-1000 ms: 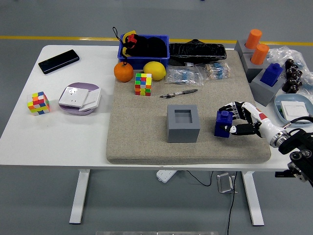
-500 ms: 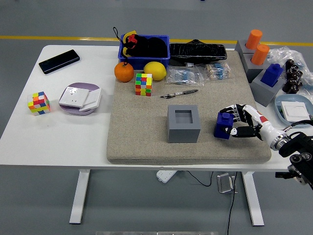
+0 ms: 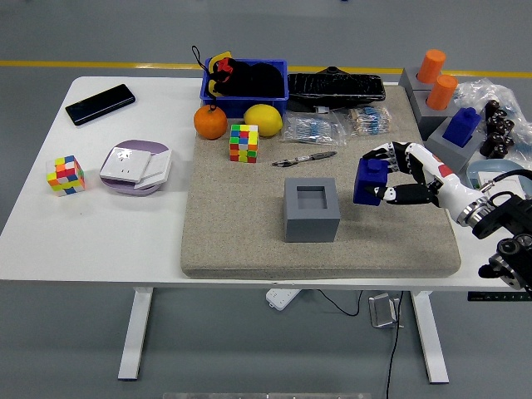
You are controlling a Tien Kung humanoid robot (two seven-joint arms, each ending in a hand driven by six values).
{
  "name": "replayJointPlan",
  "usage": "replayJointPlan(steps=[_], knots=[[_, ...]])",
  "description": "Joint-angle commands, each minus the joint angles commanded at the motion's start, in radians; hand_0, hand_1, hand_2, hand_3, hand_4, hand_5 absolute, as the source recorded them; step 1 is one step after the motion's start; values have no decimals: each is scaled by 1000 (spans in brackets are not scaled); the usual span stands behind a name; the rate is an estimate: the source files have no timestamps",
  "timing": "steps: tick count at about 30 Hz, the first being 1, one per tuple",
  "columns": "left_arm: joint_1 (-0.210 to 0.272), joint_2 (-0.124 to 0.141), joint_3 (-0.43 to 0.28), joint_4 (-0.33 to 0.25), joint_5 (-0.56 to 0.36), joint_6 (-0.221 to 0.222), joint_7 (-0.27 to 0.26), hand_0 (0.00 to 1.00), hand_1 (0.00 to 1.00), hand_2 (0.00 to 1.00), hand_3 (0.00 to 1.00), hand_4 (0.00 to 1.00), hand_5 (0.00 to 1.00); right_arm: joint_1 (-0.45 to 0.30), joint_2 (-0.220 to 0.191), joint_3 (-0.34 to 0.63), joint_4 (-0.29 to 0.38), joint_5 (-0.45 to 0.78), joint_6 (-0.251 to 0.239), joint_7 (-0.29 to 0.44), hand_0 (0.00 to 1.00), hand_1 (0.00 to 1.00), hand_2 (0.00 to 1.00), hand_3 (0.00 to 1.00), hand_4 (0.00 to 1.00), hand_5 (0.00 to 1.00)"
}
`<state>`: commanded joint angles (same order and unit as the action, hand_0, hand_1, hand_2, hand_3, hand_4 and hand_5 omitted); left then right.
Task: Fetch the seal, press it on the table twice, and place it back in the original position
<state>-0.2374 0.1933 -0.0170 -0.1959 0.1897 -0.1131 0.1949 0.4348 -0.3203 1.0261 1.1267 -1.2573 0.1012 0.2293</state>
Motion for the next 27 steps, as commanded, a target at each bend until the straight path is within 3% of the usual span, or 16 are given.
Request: replayJointPlan(steps=[12, 18, 27], knots=[[-1, 1, 6, 0, -4, 0, 0, 725, 696, 683, 751, 694, 247, 44, 28, -54, 73, 18, 11, -12, 588, 451, 453, 489, 724, 2], [0, 1, 8, 0, -4, 0, 0, 725, 696, 683, 750, 695, 249, 61, 42, -97, 65, 30, 10, -9, 588, 451, 453, 489, 724, 2], [-2, 1, 14, -1, -6, -1, 0, 725, 696, 682, 750, 696, 249, 107, 61, -166, -5, 49, 9, 6, 588, 451, 453, 490, 727, 2]])
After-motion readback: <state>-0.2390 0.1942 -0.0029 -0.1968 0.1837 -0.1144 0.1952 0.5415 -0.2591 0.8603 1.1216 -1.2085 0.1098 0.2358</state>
